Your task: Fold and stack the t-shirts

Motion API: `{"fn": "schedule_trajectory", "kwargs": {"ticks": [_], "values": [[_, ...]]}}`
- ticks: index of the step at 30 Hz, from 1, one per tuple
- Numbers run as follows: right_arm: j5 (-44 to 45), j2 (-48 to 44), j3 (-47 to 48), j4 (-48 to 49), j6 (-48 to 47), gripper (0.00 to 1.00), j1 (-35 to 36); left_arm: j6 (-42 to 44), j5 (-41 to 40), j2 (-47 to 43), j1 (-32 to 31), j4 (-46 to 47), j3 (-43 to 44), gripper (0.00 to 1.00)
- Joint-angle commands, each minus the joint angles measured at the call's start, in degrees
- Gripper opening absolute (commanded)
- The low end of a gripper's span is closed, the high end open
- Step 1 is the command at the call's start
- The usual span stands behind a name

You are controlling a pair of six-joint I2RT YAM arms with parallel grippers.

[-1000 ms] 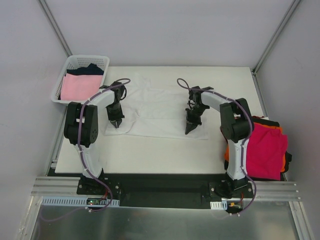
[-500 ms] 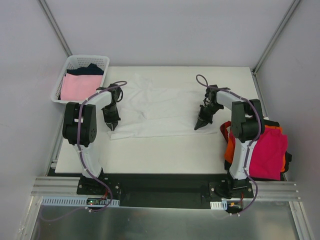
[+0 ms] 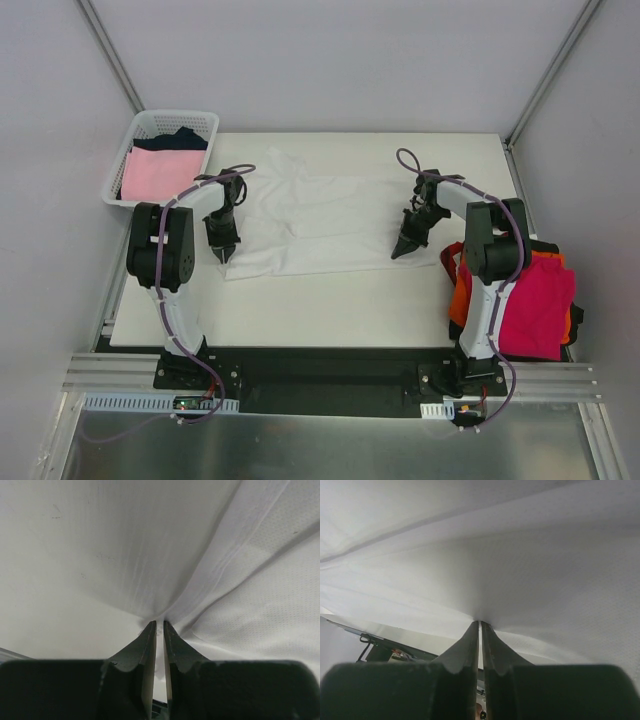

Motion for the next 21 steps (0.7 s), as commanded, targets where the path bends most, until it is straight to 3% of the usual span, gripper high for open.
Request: {"fn": "schedule_trajectory", "kwargs": {"ticks": [1, 3, 4, 6, 7, 9, 12, 14, 21], "values": [[0.7, -3.4, -0.6, 0.6, -1.0, 0.22, -0.5, 0.7, -2.2, 0.2, 0.4, -2.1, 1.0, 0.11], [0.1, -4.1, -0.4, 1.0, -1.0, 0.32, -0.5, 1.1, -2.9, -0.2, 0.4, -2.2, 1.5, 0.11], [-0.1, -4.5, -0.3, 1.1, -0.8, 0.44, -0.5, 1.2, -3.2, -0.6, 0.4, -2.4, 1.9, 0.11], [-1.3, -6.0, -0.1, 1.9, -0.6, 0.56, -0.5, 0.9, -3.7, -1.2, 0.4, -3.4, 3.8, 0.14], [-1.7, -6.4, -0.1, 2.1, -0.4, 0.67, -0.5, 0.7, -3.8, -1.9, 0.4, -4.6, 4.8, 0.18], [-2.9, -8.4, 0.0, 3.4, 0.3, 0.76, -0.5, -0.5, -4.2, -2.6, 0.4, -6.2, 8.7, 0.35], [-3.7, -9.4, 1.1, 4.0, 1.1, 0.76, -0.5, -2.2, -3.6, -3.9, 0.4, -9.2, 14.8, 0.59], [-3.8, -9.2, 2.5, 3.4, 1.5, 0.76, -0.6, -3.0, -2.2, -4.1, 0.4, -10.7, 19.3, 0.68], [-2.5, -7.3, 10.4, -1.3, 0.4, 0.76, -0.7, -4.3, 2.6, -3.3, -2.2, -10.3, 22.5, 0.69]]}}
